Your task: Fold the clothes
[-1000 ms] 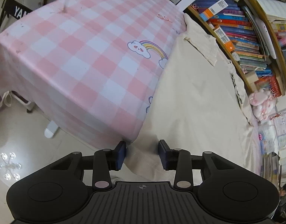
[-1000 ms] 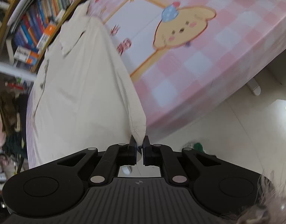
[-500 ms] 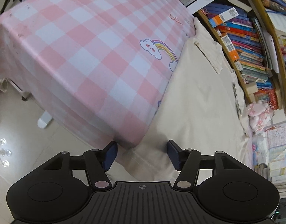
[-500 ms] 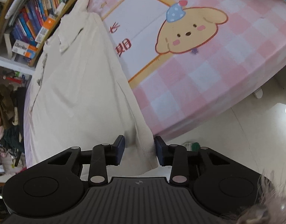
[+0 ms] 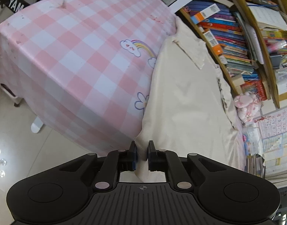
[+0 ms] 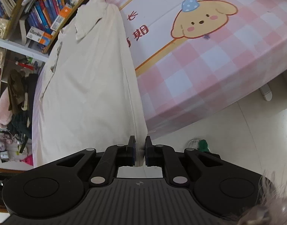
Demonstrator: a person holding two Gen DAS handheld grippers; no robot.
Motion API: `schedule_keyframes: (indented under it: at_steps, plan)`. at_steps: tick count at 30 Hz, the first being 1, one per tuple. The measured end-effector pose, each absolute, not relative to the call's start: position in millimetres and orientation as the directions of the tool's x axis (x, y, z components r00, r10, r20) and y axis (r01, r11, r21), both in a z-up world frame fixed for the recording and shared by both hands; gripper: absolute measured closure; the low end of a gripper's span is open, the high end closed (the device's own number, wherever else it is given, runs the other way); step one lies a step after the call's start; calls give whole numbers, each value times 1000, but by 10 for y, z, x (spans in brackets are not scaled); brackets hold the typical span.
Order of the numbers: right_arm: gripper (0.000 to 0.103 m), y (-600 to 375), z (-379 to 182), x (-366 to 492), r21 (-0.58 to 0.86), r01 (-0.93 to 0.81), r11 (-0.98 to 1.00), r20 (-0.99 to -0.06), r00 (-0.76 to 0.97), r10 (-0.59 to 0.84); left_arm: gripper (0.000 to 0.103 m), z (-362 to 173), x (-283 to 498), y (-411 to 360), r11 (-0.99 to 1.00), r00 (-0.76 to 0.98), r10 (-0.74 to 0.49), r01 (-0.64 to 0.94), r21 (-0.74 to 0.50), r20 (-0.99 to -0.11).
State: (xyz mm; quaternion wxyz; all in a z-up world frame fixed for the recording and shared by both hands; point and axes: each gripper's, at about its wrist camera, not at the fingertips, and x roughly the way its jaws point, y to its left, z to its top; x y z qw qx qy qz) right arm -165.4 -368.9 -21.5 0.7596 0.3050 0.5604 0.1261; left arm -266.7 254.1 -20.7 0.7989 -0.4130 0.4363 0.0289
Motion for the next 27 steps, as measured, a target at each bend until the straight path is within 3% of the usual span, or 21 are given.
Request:
schedule_keyframes:
  at_steps: [10, 22, 27]
  plan:
    - [95, -3790, -166, -1968, 607, 163, 778, -771, 357, 527, 94, -207, -3006, 2518, 648, 616, -356, -379, -661, -702]
    - [95, -3990, -317, -2442, 581, 231, 780, -809, 268, 523, 95, -479, -3408, 2492, 630, 509, -427, -426, -650, -748]
    - [95, -3988, -215, -2440, 618, 234, 751, -783, 280, 556, 95, -249, -3299, 2587, 568, 616, -444, -368, -737, -650]
